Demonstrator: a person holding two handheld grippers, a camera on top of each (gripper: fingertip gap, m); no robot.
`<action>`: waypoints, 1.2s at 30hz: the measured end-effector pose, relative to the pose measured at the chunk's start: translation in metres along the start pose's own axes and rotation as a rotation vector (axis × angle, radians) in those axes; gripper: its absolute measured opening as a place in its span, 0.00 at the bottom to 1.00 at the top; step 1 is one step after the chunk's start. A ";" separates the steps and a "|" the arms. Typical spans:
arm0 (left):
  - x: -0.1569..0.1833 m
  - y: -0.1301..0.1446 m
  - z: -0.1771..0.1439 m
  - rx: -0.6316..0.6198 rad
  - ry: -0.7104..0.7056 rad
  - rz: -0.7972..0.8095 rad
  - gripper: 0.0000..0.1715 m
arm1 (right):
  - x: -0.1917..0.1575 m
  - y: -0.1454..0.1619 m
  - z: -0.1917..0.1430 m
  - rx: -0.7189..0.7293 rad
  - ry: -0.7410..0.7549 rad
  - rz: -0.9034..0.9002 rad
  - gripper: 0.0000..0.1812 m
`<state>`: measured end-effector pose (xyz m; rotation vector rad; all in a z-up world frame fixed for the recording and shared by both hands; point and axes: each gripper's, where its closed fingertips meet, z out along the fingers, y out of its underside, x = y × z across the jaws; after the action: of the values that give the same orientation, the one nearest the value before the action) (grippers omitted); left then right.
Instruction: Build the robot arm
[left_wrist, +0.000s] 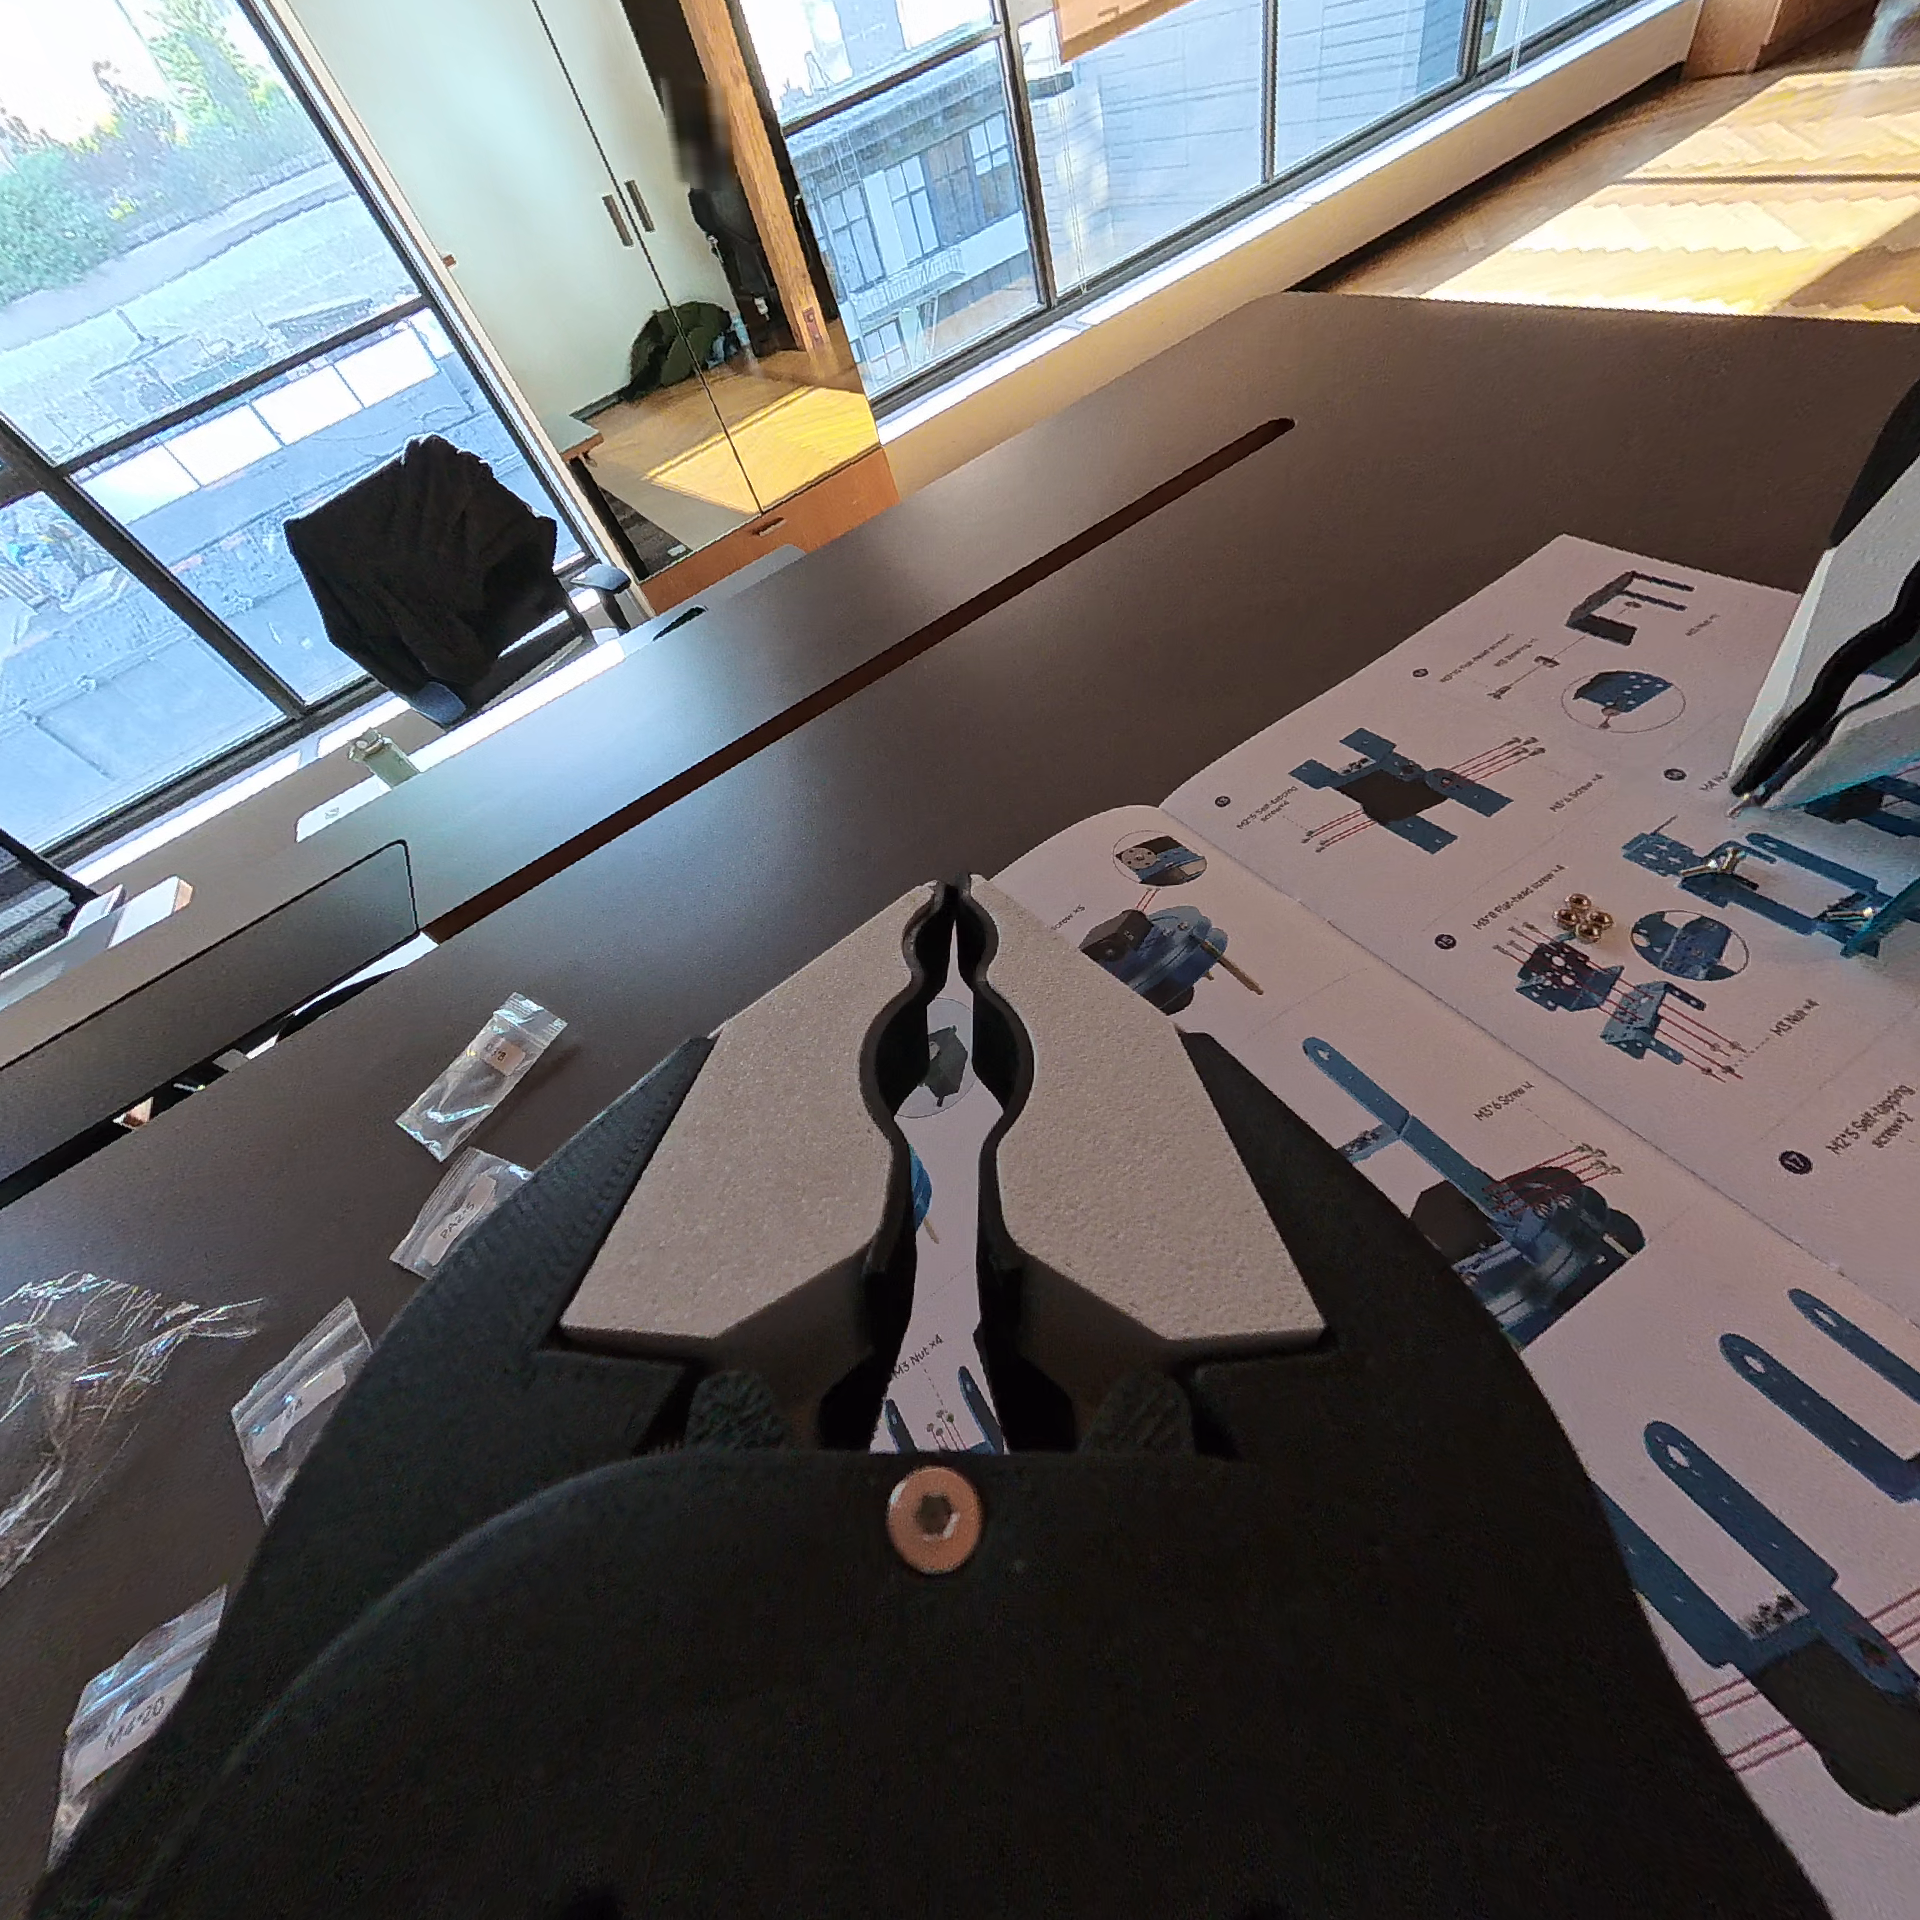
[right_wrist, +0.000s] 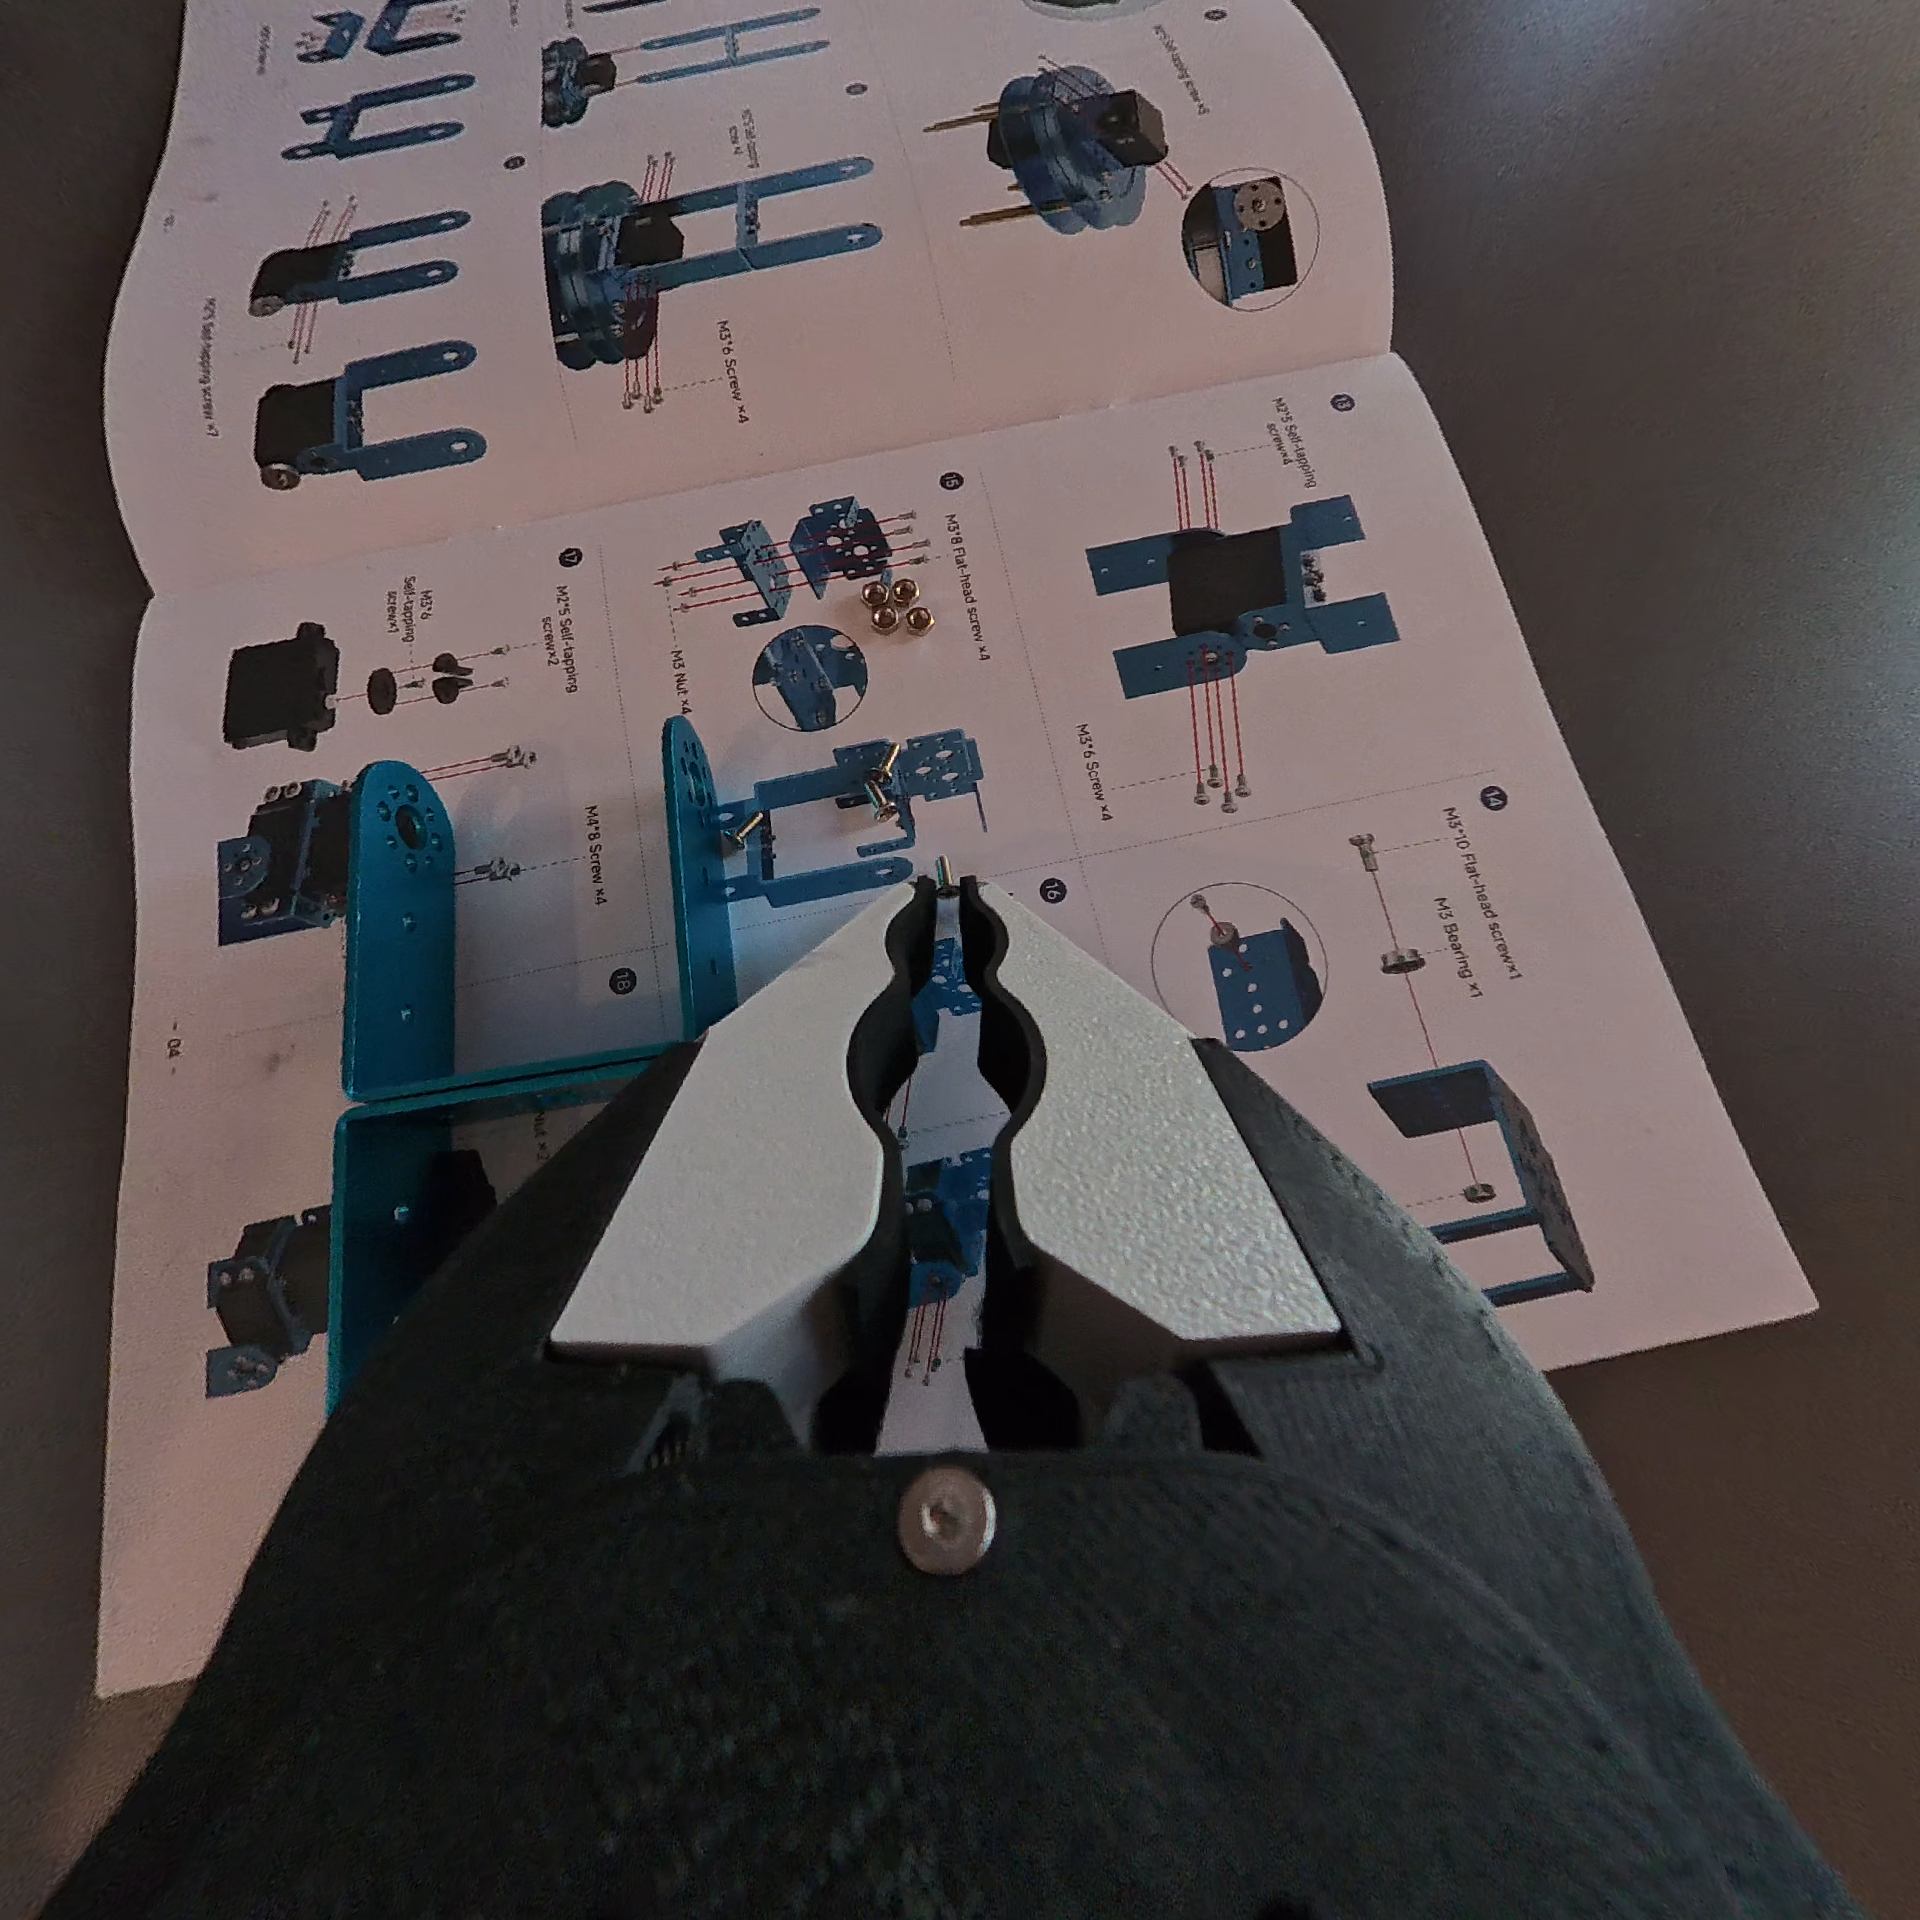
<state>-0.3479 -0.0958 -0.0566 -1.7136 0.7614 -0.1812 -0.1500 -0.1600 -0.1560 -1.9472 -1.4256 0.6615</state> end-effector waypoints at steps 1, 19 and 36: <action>0.000 0.000 0.000 -0.001 0.001 0.000 0.00 | 0.000 -0.001 -0.001 0.009 -0.001 -0.002 0.02; 0.205 -0.051 -0.010 -0.192 0.615 -0.179 0.07 | -0.014 0.027 -0.110 0.154 0.314 0.030 0.00; 0.271 -0.006 0.025 -0.571 0.567 -0.250 0.12 | -0.007 0.043 -0.096 0.151 0.264 -0.013 0.00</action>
<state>-0.1229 -0.2301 -0.1322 -2.3407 1.0777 -0.6988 -0.0564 -0.1941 -0.1225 -1.8290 -1.1902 0.4708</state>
